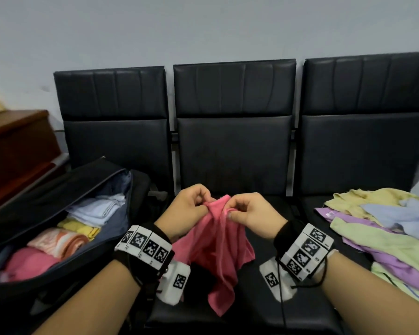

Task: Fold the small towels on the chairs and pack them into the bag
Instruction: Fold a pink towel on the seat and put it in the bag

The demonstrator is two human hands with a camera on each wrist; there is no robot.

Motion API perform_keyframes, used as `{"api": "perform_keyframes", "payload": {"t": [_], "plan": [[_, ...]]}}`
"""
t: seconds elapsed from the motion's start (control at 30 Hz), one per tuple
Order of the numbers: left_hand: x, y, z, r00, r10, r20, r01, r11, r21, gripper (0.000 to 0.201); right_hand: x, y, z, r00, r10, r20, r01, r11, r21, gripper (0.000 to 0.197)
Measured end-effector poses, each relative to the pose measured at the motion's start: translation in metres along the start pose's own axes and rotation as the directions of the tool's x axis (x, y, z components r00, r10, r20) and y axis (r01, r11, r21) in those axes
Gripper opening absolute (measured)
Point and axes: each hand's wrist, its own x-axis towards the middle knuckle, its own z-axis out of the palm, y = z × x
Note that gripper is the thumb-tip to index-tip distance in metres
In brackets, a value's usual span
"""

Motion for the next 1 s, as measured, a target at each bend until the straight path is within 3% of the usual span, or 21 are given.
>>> {"api": "perform_keyframes", "payload": {"t": [0.13, 0.3, 0.4, 0.5, 0.73, 0.87, 1.0], "plan": [[-0.003, 0.006, 0.000, 0.991, -0.129, 0.034, 0.131, 0.990, -0.057, 0.020, -0.002, -0.005, 0.002, 0.999, -0.003, 0.044, 0.007, 0.996, -0.088, 0.015], [-0.006, 0.011, 0.005, 0.990, -0.108, 0.086, 0.106, 0.994, 0.022, 0.017, -0.004, -0.008, 0.006, 0.997, 0.018, 0.070, -0.005, 0.982, -0.188, 0.012], [-0.007, 0.009, 0.005, 0.995, -0.096, 0.014, 0.095, 0.993, 0.065, 0.007, -0.005, -0.009, 0.006, 0.999, 0.018, -0.034, -0.025, 0.977, -0.212, 0.011], [-0.008, 0.006, 0.006, 0.995, -0.096, -0.040, 0.098, 0.994, 0.044, 0.002, -0.005, -0.012, 0.009, 0.994, -0.008, -0.111, -0.014, 0.982, -0.190, 0.008], [-0.011, 0.009, 0.004, 0.998, -0.065, -0.004, 0.064, 0.997, -0.044, 0.007, -0.002, -0.018, 0.015, 0.991, -0.033, -0.130, 0.004, 0.975, -0.222, 0.011], [-0.012, 0.012, -0.002, 0.997, -0.051, 0.053, 0.047, 0.996, 0.070, 0.016, 0.000, -0.020, 0.016, 0.994, -0.001, -0.111, -0.023, 0.977, -0.211, 0.012], [-0.011, 0.011, -0.003, 0.996, 0.064, 0.058, -0.080, 0.942, 0.326, 0.020, 0.003, -0.024, 0.015, 0.993, 0.041, -0.107, -0.058, 0.985, -0.161, 0.013]]}}
